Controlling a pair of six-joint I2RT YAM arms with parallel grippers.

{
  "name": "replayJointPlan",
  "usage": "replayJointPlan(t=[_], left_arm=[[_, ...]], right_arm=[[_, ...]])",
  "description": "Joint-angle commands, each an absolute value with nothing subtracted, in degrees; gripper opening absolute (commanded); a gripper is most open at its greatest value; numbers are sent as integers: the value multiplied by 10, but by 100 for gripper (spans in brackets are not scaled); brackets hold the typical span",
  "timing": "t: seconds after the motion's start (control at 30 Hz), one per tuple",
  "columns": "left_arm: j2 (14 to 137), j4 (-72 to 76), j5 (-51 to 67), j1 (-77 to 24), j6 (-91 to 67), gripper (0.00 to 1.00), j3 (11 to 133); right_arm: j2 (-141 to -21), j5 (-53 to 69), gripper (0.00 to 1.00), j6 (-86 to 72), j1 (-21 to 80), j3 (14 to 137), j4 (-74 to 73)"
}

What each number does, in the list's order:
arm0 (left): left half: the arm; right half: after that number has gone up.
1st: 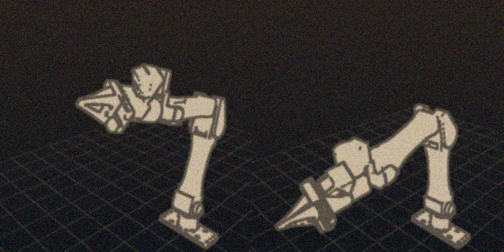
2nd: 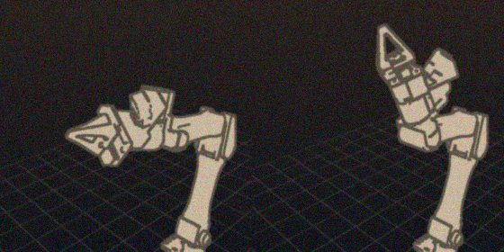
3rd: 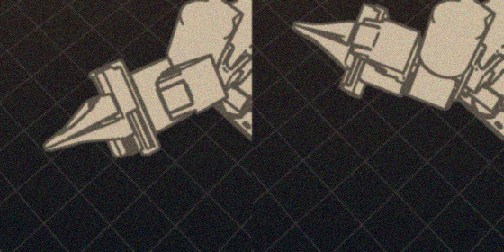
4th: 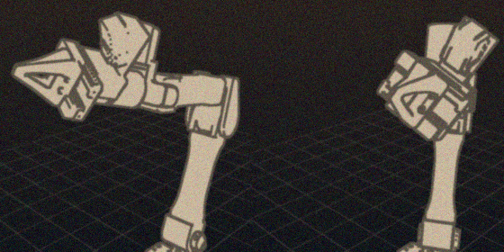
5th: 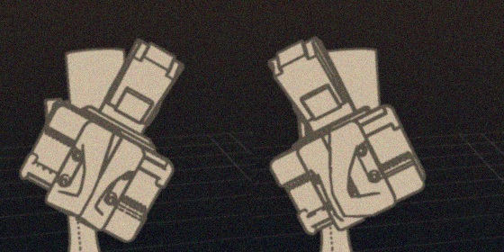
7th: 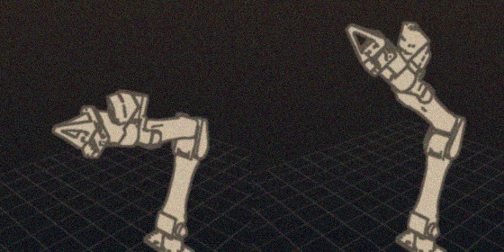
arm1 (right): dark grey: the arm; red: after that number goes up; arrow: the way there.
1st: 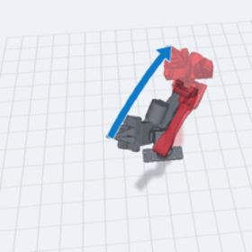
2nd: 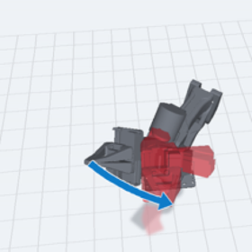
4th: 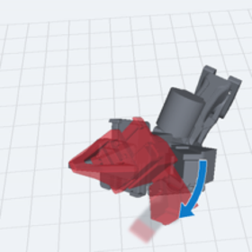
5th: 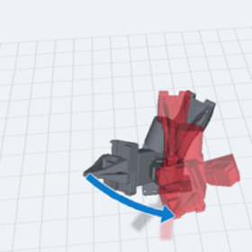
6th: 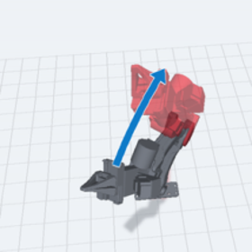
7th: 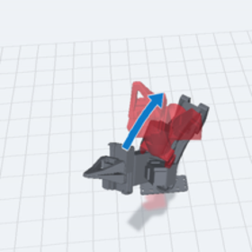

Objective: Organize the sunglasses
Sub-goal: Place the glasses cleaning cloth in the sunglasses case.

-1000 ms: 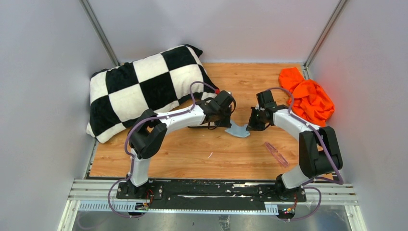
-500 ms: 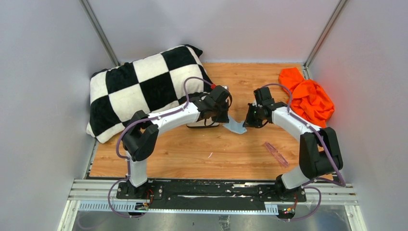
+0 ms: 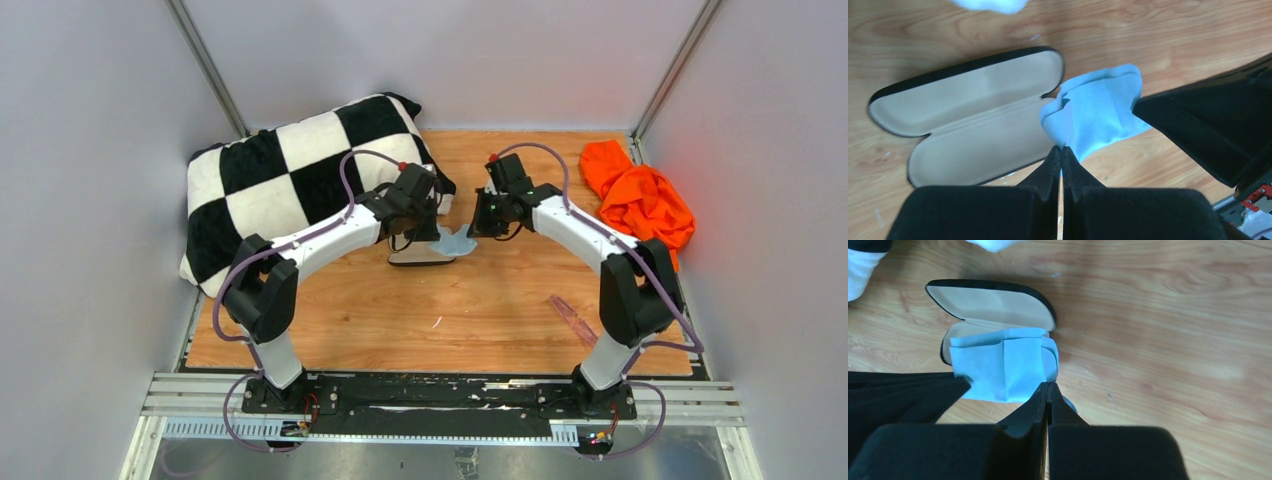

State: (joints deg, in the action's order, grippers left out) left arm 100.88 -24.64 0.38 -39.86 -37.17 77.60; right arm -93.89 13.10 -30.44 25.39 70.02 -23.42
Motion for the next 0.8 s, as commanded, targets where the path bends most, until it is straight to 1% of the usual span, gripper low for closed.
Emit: replayJointPlan(t=[0.0, 0.13, 0.27, 0.77], left_arm=[[976, -274, -17, -379, -345, 0, 736], [958, -284, -31, -362, -333, 0, 704], [952, -294, -20, -342, -315, 0, 687], [1012, -302, -30, -319, -288, 0, 692]], right_arm=[[-998, 137, 0, -307, 294, 760, -251], [-1033, 129, 0, -303, 316, 791, -256], [-1059, 129, 0, -307, 330, 800, -256], [-1086, 120, 0, -308, 355, 793, -257]])
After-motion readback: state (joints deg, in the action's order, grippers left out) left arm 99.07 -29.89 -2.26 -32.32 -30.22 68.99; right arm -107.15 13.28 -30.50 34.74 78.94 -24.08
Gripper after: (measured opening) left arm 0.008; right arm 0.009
